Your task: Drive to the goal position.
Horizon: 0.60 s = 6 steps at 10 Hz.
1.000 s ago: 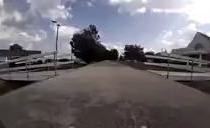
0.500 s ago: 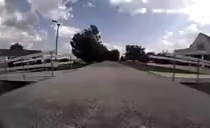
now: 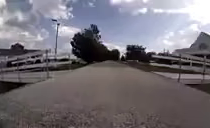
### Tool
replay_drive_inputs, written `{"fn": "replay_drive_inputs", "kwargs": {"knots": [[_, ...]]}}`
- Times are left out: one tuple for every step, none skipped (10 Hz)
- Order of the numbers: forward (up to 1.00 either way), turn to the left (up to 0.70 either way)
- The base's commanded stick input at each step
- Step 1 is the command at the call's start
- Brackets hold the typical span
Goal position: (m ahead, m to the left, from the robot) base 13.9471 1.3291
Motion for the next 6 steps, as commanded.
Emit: {"fn": "replay_drive_inputs", "kwargs": {"knots": [[0.70, -0.35], [0.70, -0.35], [0.70, -0.35], [0.70, -0.35], [0.70, -0.35], [0.70, -0.35]]}}
